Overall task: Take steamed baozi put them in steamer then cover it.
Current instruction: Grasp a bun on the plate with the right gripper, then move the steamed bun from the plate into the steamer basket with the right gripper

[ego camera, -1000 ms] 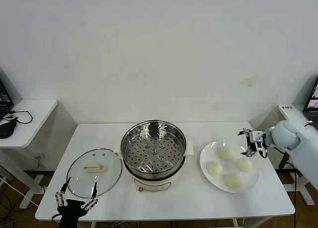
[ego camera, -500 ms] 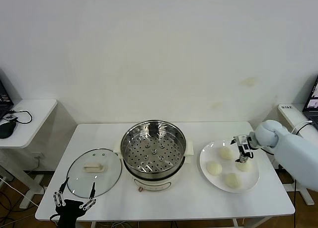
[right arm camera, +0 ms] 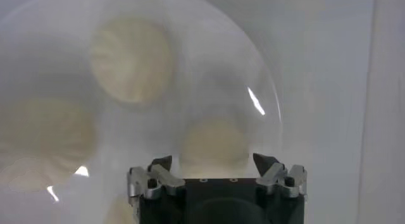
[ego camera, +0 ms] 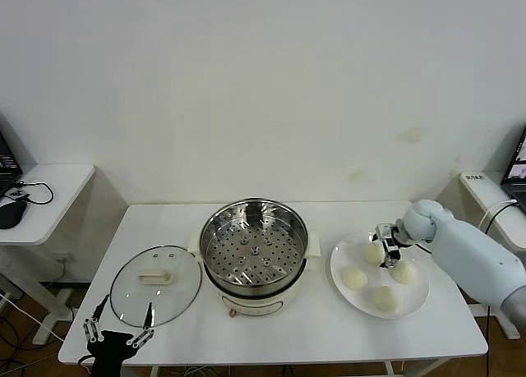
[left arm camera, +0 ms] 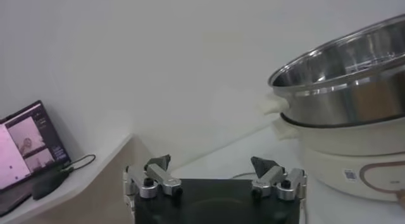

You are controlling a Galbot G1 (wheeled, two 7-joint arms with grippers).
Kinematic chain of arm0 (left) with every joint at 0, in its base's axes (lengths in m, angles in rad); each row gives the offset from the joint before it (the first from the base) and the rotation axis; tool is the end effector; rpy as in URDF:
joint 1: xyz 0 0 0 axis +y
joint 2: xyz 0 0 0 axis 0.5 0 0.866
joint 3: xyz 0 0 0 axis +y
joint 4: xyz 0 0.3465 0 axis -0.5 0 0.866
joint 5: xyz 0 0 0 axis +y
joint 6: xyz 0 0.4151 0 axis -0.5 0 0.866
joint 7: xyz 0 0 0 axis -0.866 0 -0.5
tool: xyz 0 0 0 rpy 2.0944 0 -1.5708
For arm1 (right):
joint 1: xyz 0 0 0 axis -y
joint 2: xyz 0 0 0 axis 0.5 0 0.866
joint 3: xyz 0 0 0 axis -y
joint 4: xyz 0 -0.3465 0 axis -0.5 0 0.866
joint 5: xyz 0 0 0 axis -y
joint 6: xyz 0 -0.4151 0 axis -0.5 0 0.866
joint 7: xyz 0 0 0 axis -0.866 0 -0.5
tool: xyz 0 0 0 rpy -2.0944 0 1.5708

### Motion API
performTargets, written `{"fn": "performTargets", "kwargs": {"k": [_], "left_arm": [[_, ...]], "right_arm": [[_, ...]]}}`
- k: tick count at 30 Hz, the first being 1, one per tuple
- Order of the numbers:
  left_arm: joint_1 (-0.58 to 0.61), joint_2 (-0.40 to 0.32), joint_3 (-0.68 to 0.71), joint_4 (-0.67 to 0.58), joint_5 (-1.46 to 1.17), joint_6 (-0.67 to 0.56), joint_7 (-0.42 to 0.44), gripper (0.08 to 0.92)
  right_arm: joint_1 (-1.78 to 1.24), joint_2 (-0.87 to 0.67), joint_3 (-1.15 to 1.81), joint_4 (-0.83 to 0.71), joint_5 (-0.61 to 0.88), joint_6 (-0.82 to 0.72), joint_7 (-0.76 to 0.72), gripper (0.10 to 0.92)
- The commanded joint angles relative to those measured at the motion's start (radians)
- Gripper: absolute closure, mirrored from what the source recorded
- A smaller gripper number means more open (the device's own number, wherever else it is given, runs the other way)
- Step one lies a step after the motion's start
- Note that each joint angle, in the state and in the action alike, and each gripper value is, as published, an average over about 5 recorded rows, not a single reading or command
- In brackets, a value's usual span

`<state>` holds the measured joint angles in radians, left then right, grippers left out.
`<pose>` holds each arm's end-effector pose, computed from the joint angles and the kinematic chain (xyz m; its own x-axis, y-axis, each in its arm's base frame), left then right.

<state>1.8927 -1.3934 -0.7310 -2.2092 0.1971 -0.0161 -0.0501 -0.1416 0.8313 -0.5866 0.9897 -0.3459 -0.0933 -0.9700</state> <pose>0.1524 0.0851 -0.3008 -0.9852 -0.0951 0.1428 -0.0197 0.8895 0.4565 0.5939 -0.1574 -0.2699 -0.3162 -0.0471 0.9475 -0.9445 -0.0779 -0.3190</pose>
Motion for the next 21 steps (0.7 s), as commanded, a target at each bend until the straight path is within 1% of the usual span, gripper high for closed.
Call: {"fn": "performTargets", "kwargs": {"k": [1,4,7,12,17,21], "left_arm": [[0.0,0.0,-0.001,0.0,0.0,0.0,0.0,0.177],[0.001,0.0,-0.003,-0.001,-0.001,0.0,0.0,0.177],[0.003,0.0,-0.004,-0.005,-0.002,0.0,-0.001,0.177],[0.005,0.0,-0.004,-0.007,-0.003,-0.001,-0.001,0.177],[0.002,0.0,0.0,-0.005,-0.005,0.0,-0.001,0.177],[-0.001,0.0,0.007,-0.005,-0.011,0.001,-0.001,0.177]], "right_arm": [[0.01,0.027,-0.008,-0.039,-0.016,-0.002,-0.005,0.386],[0.017,0.016,-0.014,-0.025,-0.005,-0.005,-0.022,0.427],[0.041,-0.011,-0.032,0.013,0.033,-0.014,-0.039,0.445],[0.131,-0.098,-0.101,0.131,0.126,-0.036,-0.061,0.448],[0.271,-0.194,-0.185,0.253,0.266,-0.07,-0.074,0.448],[0.395,-0.228,-0.253,0.323,0.362,-0.091,-0.074,0.448]]}}
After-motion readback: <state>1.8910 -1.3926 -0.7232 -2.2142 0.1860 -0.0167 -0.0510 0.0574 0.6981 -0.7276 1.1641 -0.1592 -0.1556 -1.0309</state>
